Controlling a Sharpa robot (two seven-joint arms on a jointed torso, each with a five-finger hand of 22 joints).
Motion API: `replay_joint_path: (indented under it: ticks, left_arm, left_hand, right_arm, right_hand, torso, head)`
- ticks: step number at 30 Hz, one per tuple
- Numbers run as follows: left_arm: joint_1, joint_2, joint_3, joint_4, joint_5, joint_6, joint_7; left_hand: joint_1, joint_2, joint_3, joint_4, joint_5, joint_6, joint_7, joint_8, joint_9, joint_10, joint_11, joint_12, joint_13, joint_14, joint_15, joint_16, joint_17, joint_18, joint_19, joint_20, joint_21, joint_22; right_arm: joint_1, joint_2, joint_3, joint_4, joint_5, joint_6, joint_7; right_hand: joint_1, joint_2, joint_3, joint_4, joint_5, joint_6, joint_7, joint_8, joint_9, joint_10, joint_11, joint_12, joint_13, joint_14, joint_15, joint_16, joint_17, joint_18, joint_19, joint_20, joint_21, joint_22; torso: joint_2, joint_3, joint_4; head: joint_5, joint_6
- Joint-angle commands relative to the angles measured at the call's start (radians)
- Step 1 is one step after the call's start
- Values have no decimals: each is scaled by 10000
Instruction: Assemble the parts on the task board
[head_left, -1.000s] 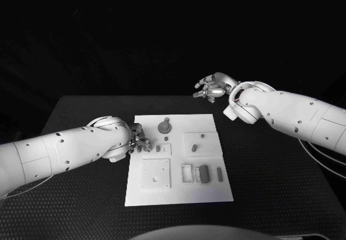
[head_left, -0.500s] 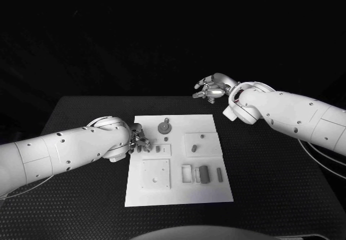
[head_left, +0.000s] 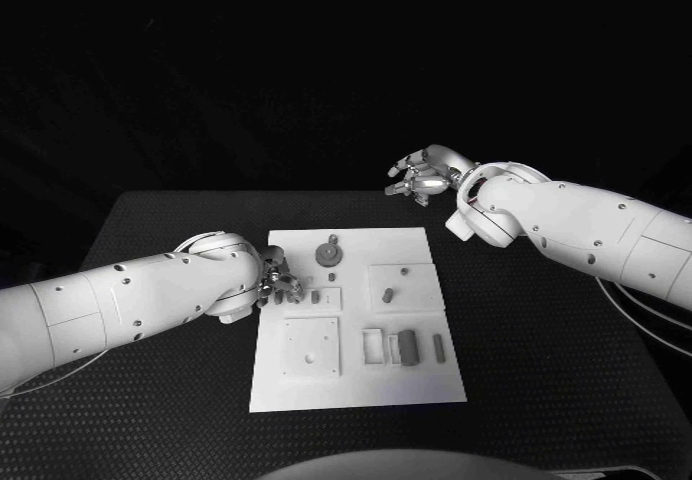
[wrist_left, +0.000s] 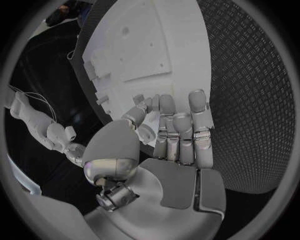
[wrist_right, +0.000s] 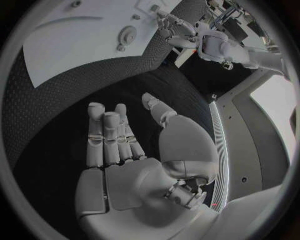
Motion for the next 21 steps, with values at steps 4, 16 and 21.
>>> replay_joint_path:
  ticks: [4,16,21]
  left_arm:
    - [-105,20,-51,11,-29,228,4]
    - [-107,12,-51,10,-35,277,-9]
    - [-107,19,-51,10,-34,232,-10]
  left_hand:
    - [63,132,167,-129,44,131,89,23,-43,56,-136,42,15,-52,-243,34,16,-135,-17,-220,46,260]
    - [59,123,164,-133,36,128,91,23,-42,54,-135,45,14,-54,-242,39,13,-137,-27,-220,63,259]
    - [-63,-13,119,-18,-75,14,129,-29,-53,-32,-99,10,-10,-119,-217,2,-22,-137,-111,-202,87,246]
  right_arm:
    - [-5,20,4,-3,-7,149,32]
    - [-6,17,4,1,-7,144,36]
    - [-6,18,4,3,-7,138,40]
  right_hand:
    - [-68,46,-16,42,30,18,423,53,-16,-82,1,63,-17,-82,-16,45,-19,575,-17,-58,-32,169]
    - [-72,45,-18,41,30,15,424,56,-20,-86,2,70,-28,-85,-15,47,-24,575,-19,-56,-34,169]
    - [-73,42,-19,40,30,12,425,56,-21,-89,2,71,-32,-87,-14,48,-26,575,-21,-56,-35,169]
  torso:
    - [-1,0,5]
    - [2,1,0]
    - [1,7,-1]
  head:
    - [-10,-5]
    - [11,-6]
    - [16,-11]
